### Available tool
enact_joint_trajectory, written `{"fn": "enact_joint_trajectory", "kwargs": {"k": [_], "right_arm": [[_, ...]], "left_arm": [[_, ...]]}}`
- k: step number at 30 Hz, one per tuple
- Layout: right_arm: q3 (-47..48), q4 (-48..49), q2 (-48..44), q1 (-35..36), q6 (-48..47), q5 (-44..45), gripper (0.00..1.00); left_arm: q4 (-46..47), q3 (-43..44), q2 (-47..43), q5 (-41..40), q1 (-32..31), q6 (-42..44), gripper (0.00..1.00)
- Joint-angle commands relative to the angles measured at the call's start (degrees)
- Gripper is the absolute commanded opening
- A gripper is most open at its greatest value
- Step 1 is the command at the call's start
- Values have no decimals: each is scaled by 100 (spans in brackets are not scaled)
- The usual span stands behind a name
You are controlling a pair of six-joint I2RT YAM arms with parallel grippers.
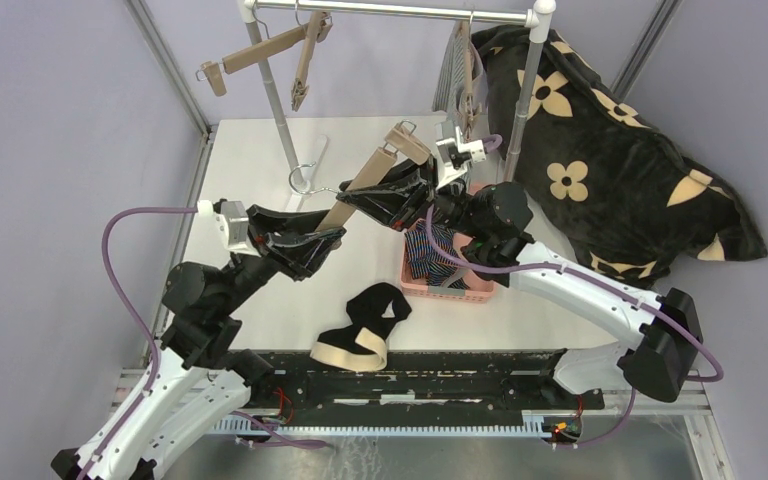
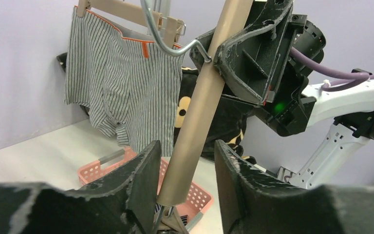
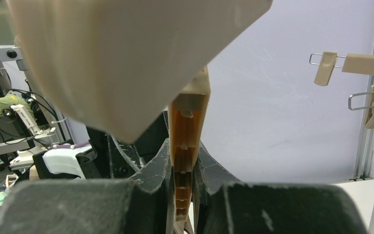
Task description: Remove the underwear clipped to the hanger
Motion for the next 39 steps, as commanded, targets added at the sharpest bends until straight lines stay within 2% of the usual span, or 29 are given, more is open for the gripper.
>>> {"fn": "enact_joint_trajectory", "kwargs": {"k": [1,10,12,13,17,18,20,24,27,28,30,33,35,38,39], "right_arm": [[38,259,-354,-7,8,-71,1],[-17,307,-414,-7,41,-71,1],[-31,304,-432,-7,33,-63,1],[-26,296,-441,-7,29,-62,1],[-54,312,-479,-7,20,-25,1],[-52,324,-482,-7,27,-19,1],[-66,343,-474,-7,37,-19,1],[-111,323,-500,-9,39,-14,1],[-146,121,-569,-7,-47,42,1],[-161,5,-609,-7,-91,82,7],[-215,-222,-729,-7,-216,133,37],[-385,-555,-921,-7,-494,315,48],[-449,-896,-1058,-6,-686,376,60],[-520,-1577,-1277,-6,-991,456,66],[-590,-1754,-1383,-7,-1078,513,72]], "left_arm": [[92,250,8,403,-4,274,48],[336,168,71,843,-6,198,24],[369,193,144,997,-2,122,25],[403,192,179,1067,-10,82,30],[570,150,246,1208,-7,-51,30],[630,126,270,1253,-6,-101,25],[777,78,313,1293,-6,-221,6],[982,113,419,1486,-4,-468,3],[760,344,536,1482,-6,-734,3],[583,460,574,1424,-4,-774,3],[119,693,609,1272,-6,-698,3],[-560,1014,551,796,-11,-504,3],[-1049,1202,505,439,-6,-365,3],[-1943,1662,475,-195,-7,-175,3],[-2350,1881,488,-445,-6,-106,3]]}}
